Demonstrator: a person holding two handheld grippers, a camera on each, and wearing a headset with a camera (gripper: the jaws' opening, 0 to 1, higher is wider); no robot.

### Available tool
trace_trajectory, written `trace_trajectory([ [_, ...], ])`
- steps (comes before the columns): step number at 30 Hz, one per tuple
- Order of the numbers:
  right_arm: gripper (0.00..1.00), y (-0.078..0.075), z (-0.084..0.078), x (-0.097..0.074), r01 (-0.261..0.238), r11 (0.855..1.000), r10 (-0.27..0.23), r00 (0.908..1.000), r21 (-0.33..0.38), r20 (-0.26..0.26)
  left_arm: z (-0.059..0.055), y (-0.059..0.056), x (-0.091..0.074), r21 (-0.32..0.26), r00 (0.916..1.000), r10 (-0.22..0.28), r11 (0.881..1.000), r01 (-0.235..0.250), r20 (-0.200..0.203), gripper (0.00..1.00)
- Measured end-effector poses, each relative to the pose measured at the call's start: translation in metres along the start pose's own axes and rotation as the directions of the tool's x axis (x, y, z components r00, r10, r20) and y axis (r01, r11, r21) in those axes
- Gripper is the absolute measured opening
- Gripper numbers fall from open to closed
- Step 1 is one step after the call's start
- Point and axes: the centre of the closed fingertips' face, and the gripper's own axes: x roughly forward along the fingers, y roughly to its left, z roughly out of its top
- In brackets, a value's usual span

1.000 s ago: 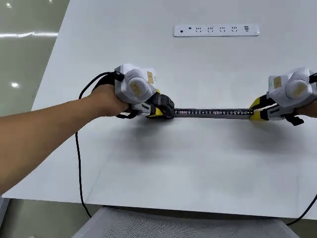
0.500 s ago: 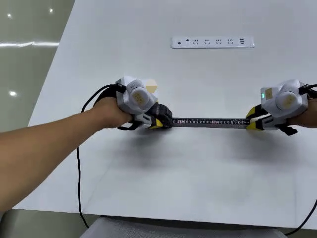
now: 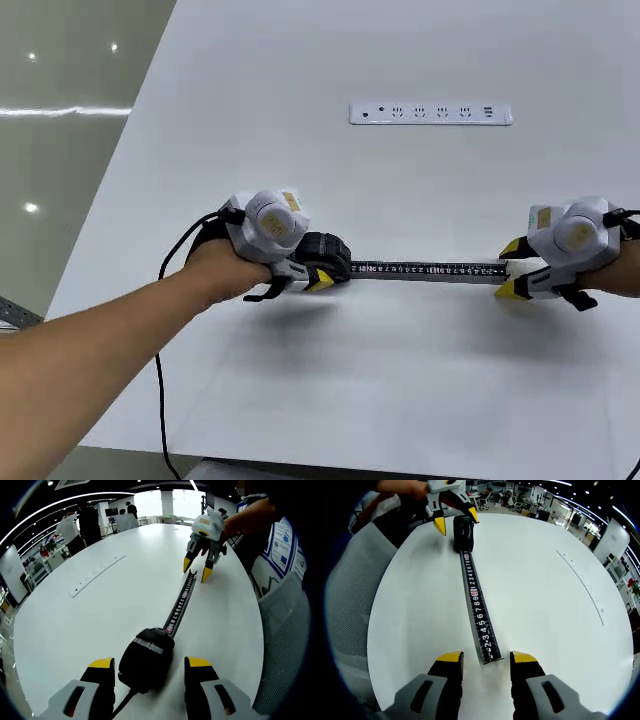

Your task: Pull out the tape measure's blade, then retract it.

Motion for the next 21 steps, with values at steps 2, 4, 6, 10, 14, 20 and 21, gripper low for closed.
trace_trajectory([
  [2,0.38,-0.001,0.001,-0.002,0.027,0.998,-0.027,0.9995,0.055,0.014,-0.002,-0.001,-0.004,-0.035,0.9999,0.017,0.999,-0.017,0.002,0.58],
  [4,0.4,-0.001,0.004,-0.005,0.048,0.993,-0.053,0.9977,0.106,0.041,-0.002,0.0,-0.006,-0.092,0.9991,0.037,0.995,-0.035,0.02,0.61],
  [6,0.44,-0.002,0.005,-0.008,0.073,0.986,-0.082,0.9951,0.152,0.055,-0.003,-0.002,-0.009,-0.132,0.9985,0.049,0.99,-0.045,0.027,0.64],
  [10,0.5,0.001,0.011,-0.016,0.104,0.963,-0.13,0.9874,0.249,0.09,-0.002,-0.007,-0.016,-0.167,0.9963,0.074,0.984,-0.066,0.042,0.66],
  [14,0.56,0.005,0.014,-0.024,0.121,0.941,-0.164,0.98,0.317,0.113,-0.001,-0.01,-0.023,-0.224,0.9931,0.102,0.971,-0.086,0.059,0.69],
  [20,0.65,0.016,0.018,-0.034,0.144,0.897,-0.22,0.9653,0.418,0.14,-0.005,-0.012,-0.036,-0.306,0.9844,0.162,0.943,-0.133,0.069,0.75],
  [21,0.66,0.018,0.018,-0.036,0.142,0.89,-0.225,0.9633,0.434,0.146,-0.005,-0.012,-0.038,-0.316,0.9828,0.171,0.938,-0.14,0.071,0.76],
])
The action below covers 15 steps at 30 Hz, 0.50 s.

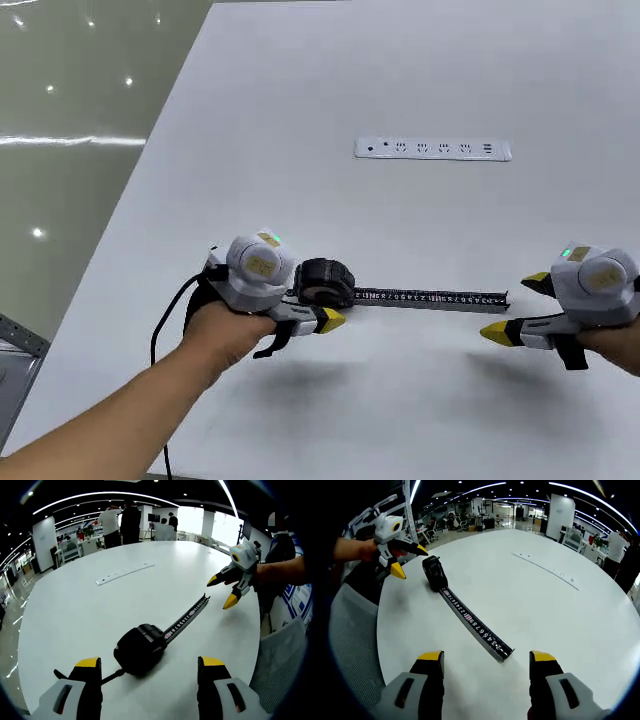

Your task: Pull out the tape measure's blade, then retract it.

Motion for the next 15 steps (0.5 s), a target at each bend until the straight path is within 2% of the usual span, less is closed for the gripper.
trace_trajectory([
  [6,0.75,0.008,0.002,-0.022,0.035,0.995,-0.04,0.9977,0.091,0.054,-0.003,0.0,-0.019,-0.059,0.9987,0.046,0.997,-0.044,0.022,0.78],
  [9,0.79,0.012,-0.001,-0.03,0.053,0.995,-0.057,0.9972,0.089,0.048,-0.005,-0.002,-0.026,-0.069,0.998,0.058,0.996,-0.056,0.027,0.79],
  [15,0.86,0.026,0.005,-0.051,0.058,0.992,-0.068,0.9945,0.115,0.079,-0.009,-0.007,-0.043,-0.092,0.9951,0.089,0.992,-0.084,0.043,0.82],
])
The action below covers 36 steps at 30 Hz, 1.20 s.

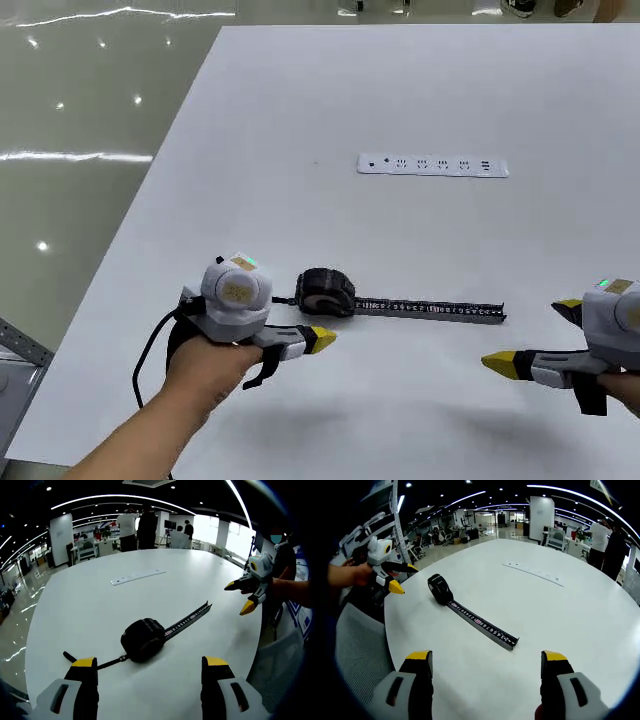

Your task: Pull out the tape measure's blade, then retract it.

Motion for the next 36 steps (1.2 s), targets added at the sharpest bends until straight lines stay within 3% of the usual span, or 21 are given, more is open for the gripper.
trace_trajectory([
  [14,0.96,0.02,0.007,-0.034,0.028,0.997,-0.032,0.9982,0.068,0.051,-0.006,-0.003,-0.039,-0.047,0.9984,0.052,0.998,-0.051,0.022,0.94],
  [24,0.99,0.029,0.003,-0.066,0.049,0.996,-0.054,0.9968,0.078,0.058,-0.015,-0.016,-0.066,-0.105,0.9963,0.076,0.992,-0.072,0.04,1.0],
  [36,1.0,0.039,-0.003,-0.098,0.079,0.991,-0.087,0.9939,0.104,0.069,-0.019,-0.023,-0.098,-0.132,0.9922,0.109,0.986,-0.1,0.061,1.0],
])
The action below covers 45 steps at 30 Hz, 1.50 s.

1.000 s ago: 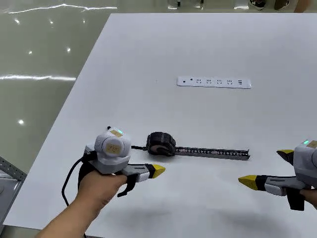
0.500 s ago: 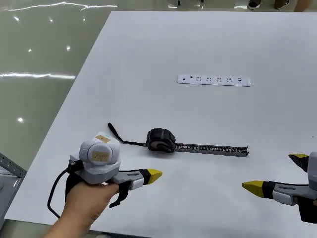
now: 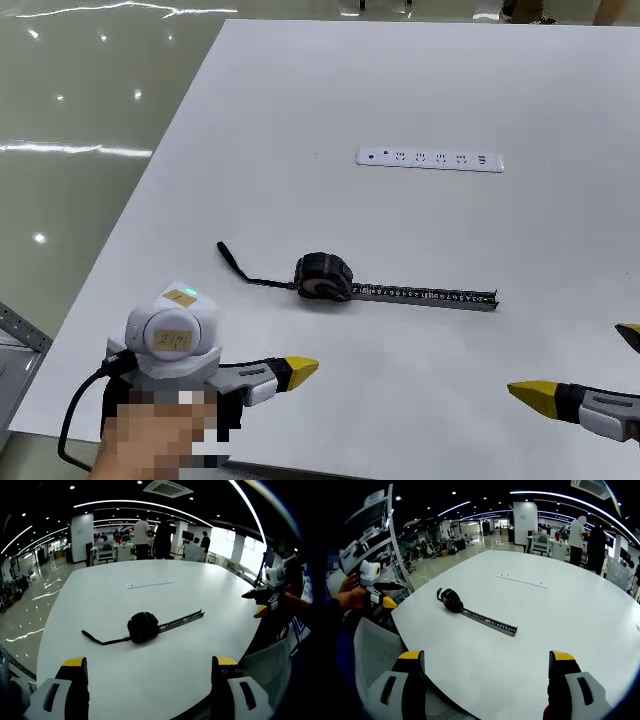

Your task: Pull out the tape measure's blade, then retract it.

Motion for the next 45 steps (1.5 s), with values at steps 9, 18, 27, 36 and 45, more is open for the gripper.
trace_trajectory([
  [9,1.0,0.008,-0.002,-0.017,0.008,1.0,-0.008,1.0,0.008,0.005,-0.001,-0.005,-0.013,0.001,0.9999,0.015,1.0,-0.015,0.006,1.0],
  [18,1.0,0.012,-0.004,-0.02,0.006,1.0,-0.006,1.0,0.007,0.002,-0.005,-0.007,-0.018,-0.004,0.9995,0.032,0.999,-0.032,-0.005,1.0],
  [27,1.0,0.014,-0.005,-0.019,-0.003,1.0,0.003,1.0,0.0,-0.005,-0.009,-0.009,-0.023,-0.018,0.998,0.06,0.998,-0.061,-0.02,1.0],
  [36,1.0,0.014,-0.007,-0.018,-0.005,1.0,0.005,0.9999,-0.004,-0.012,-0.01,-0.011,-0.022,-0.025,0.9948,0.097,0.995,-0.098,-0.031,1.0],
  [45,1.0,0.015,-0.01,-0.014,-0.012,1.0,0.012,0.9996,-0.016,-0.025,-0.01,-0.014,-0.022,-0.046,0.9916,0.126,0.991,-0.127,-0.028,1.0],
])
